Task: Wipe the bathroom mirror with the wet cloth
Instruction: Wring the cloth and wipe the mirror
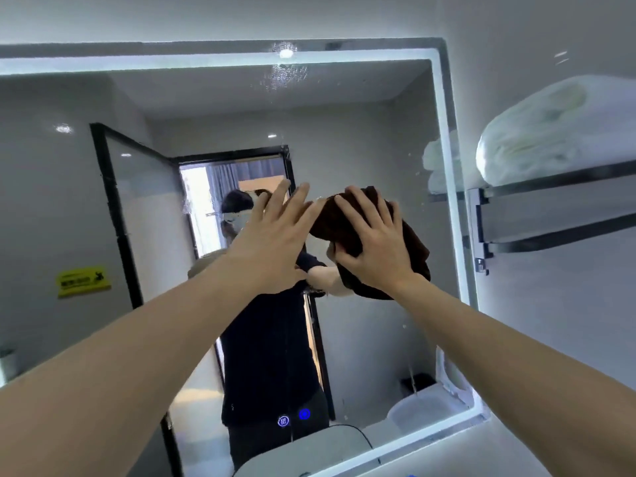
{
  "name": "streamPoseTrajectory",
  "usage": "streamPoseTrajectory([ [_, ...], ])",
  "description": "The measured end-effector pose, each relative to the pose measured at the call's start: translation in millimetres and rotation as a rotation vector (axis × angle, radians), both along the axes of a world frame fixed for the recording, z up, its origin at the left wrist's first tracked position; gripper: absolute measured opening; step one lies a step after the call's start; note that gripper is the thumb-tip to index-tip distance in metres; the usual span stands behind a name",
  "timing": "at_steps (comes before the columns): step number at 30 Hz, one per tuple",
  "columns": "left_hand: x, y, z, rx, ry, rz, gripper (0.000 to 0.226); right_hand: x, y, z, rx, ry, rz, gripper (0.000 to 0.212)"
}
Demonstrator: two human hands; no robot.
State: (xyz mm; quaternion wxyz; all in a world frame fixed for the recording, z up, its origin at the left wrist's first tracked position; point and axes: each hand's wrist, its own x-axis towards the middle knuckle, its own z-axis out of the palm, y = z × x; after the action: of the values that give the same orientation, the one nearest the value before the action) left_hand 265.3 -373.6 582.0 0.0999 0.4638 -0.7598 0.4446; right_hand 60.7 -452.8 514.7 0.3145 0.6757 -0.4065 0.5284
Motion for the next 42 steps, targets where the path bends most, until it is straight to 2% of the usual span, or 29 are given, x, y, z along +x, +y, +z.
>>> streamPoseTrajectory([
  [5, -46, -16, -13, 0.068, 0.078, 0.115, 0.131, -57, -8, -2, 0.062, -0.066, -0.01, 0.077],
  [11, -83, -29, -22, 0.01, 0.113, 0.182, 0.143, -88, -20, 1, 0.025, -0.115, 0.009, 0.076],
  [18, -79, -48, -27, -0.044, 0.053, 0.216, 0.135, -111, -30, -21, 0.019, -0.373, -0.004, 0.072],
  [23, -79, -40, -27, -0.043, 0.161, 0.075, 0.127, -119, -29, -81, 0.092, -0.544, -0.018, 0.071],
  [27, -79, -46, -27, -0.035, 0.084, 0.155, 0.139, -109, -27, -121, 0.12, -0.679, -0.012, 0.071],
  [30, -79, -47, -26, -0.042, 0.041, 0.213, 0.141, -92, -23, -135, 0.137, -0.81, -0.006, 0.071],
  [33, -80, -40, -21, -0.016, 0.043, 0.194, 0.13, -84, -22, -135, 0.137, -0.853, -0.016, 0.071],
  [37, -60, -23, -6, -0.005, 0.073, 0.046, 0.095, -74, -20, -134, 0.161, -0.893, 0.006, 0.072],
  [39, -34, -14, -3, -0.061, 0.093, -0.039, 0.083, -63, -17, -134, 0.152, -0.871, 0.018, 0.072],
  [42, 12, -4, -5, -0.118, 0.112, -0.032, 0.078, -37, -12, -134, 0.133, -0.788, 0.011, 0.071],
])
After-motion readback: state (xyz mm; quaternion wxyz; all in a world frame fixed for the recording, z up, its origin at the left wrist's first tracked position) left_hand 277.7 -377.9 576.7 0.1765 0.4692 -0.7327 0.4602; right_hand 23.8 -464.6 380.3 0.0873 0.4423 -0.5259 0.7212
